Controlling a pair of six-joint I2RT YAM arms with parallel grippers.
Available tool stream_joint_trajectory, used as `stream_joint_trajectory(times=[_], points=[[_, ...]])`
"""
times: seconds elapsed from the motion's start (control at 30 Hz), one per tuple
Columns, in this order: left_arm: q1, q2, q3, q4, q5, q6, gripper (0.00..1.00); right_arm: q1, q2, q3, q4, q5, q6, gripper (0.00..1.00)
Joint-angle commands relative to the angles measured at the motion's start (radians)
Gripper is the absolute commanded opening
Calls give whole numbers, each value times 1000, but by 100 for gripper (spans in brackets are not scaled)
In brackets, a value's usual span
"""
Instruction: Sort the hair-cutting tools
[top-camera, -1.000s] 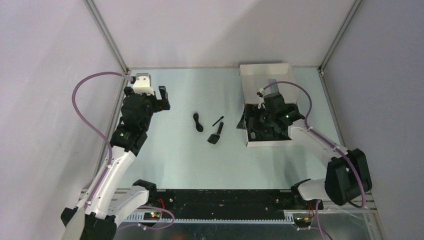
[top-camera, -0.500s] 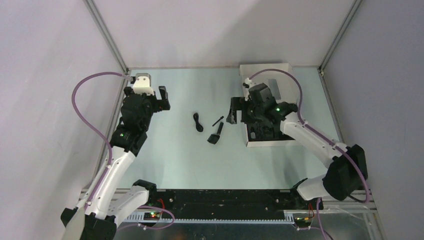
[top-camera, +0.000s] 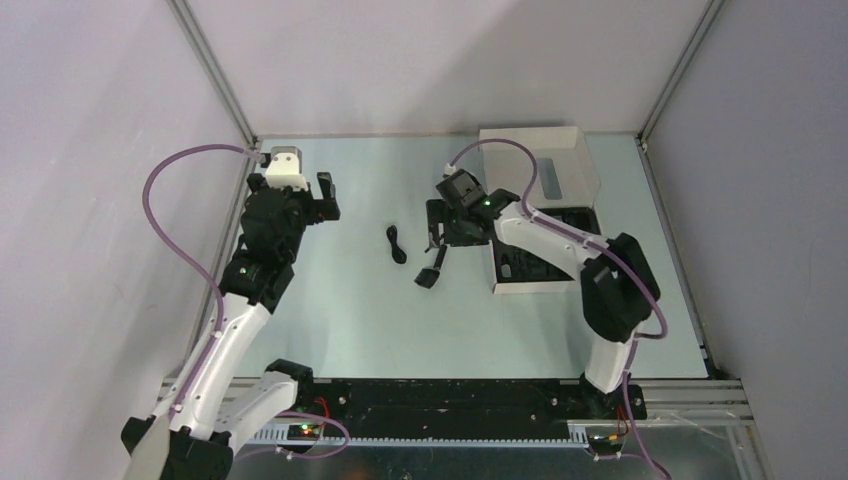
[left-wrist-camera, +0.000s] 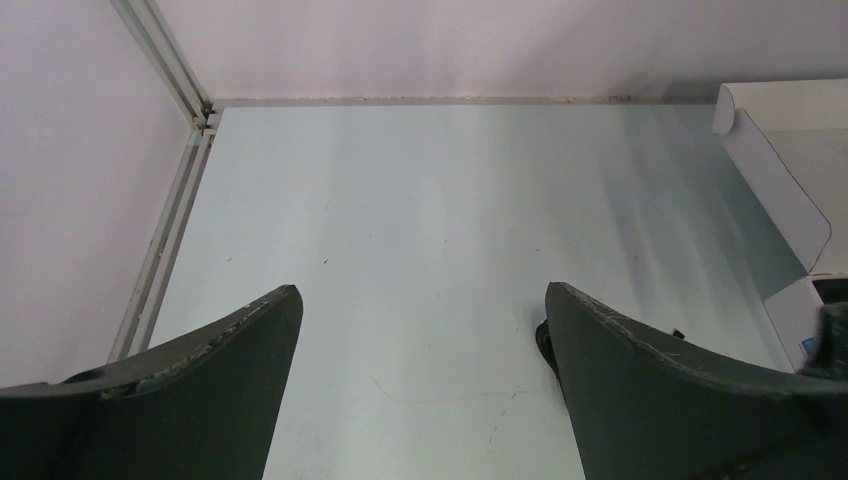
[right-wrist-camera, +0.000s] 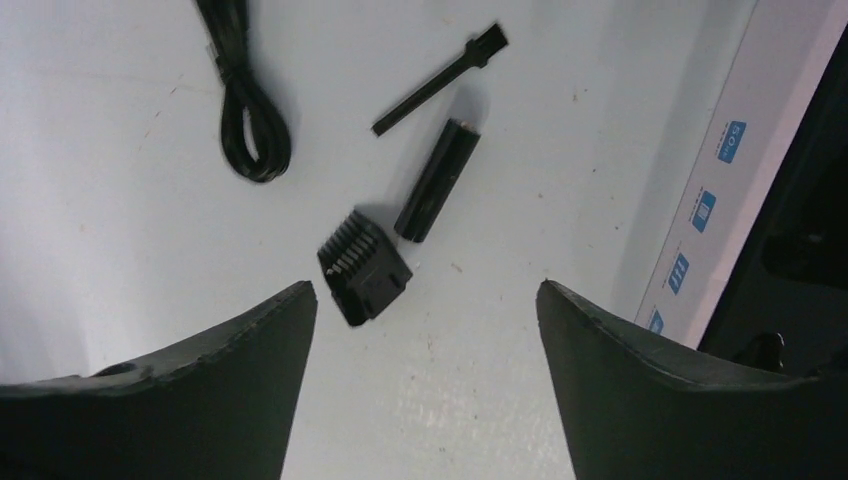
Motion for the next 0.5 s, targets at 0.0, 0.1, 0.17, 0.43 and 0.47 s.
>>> stream_joint_trajectory(times=[0.0, 0.1, 0.17, 0.43, 0.47], points=[[-5, -22, -8, 47, -8, 21, 98, 5, 86, 110, -28, 85, 86, 81], [-7, -29, -9, 49, -8, 22, 98, 5, 152, 143, -35, 104, 118, 70], [-8, -31, -10, 50, -9, 24, 98, 5, 184, 159, -36, 108, 133, 62], [-17, -38, -11, 50, -5, 25, 98, 5, 269, 179, -1, 87, 180, 46], [-17, -39, -12, 50, -5, 24, 98, 5, 279, 182, 5, 83, 184, 46]])
